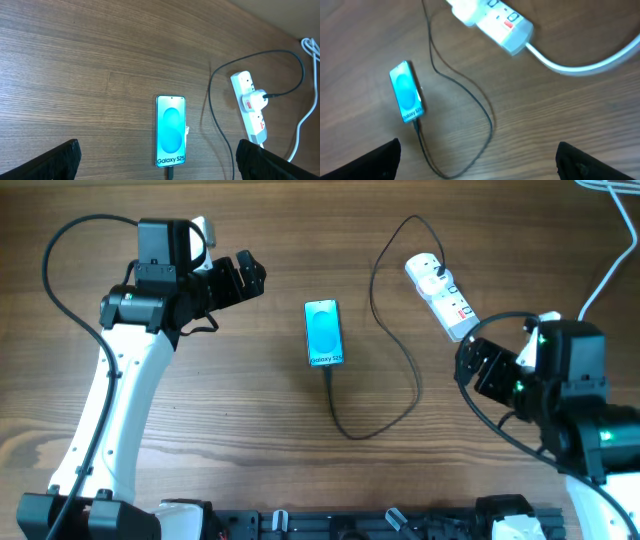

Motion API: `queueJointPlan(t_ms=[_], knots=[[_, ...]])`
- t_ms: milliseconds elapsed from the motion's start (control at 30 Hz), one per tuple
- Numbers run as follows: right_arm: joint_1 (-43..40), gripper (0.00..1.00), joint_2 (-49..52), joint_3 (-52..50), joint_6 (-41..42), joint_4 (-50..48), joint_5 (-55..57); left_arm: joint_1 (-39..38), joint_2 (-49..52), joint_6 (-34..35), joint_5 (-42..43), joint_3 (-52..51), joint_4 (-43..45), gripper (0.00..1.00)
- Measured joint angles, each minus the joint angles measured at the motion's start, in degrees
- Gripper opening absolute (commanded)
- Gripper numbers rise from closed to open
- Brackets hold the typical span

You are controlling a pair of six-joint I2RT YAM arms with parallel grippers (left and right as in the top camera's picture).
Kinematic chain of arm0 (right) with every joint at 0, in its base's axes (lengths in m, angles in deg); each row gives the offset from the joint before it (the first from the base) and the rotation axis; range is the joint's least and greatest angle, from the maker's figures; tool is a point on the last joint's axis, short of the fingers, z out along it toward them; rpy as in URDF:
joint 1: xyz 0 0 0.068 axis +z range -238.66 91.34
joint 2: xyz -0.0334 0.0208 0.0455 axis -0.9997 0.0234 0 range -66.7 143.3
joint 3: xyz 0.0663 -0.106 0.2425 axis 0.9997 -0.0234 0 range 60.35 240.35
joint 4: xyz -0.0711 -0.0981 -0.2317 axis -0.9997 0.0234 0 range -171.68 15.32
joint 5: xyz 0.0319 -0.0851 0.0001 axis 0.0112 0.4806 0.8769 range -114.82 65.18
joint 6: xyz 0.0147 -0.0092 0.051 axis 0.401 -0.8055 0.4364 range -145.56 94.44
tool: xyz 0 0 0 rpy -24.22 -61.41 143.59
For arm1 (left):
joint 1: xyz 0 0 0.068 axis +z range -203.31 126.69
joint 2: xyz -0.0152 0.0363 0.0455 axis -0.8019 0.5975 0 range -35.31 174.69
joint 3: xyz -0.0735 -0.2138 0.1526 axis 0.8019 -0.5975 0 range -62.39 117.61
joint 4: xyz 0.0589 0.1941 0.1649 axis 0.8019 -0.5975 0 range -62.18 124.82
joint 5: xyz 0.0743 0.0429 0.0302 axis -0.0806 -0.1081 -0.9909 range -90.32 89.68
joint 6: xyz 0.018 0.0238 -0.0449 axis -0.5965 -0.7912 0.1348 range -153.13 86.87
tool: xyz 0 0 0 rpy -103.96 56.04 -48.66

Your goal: Plug charger to phone and switch on socket

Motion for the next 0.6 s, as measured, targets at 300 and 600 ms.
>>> queueJointPlan(t_ms=[300,600], knots=[[-5.5,1.00,-31.6,-34.6,-21.4,-42.3,-7.3,0.0,0.0,0.0,0.0,0.0,0.0,1.00],[-5.5,1.00,-52.0,-59.3,-26.9,-60.6,-7.7,0.0,0.0,0.0,0.0,0.0,0.0,1.00]])
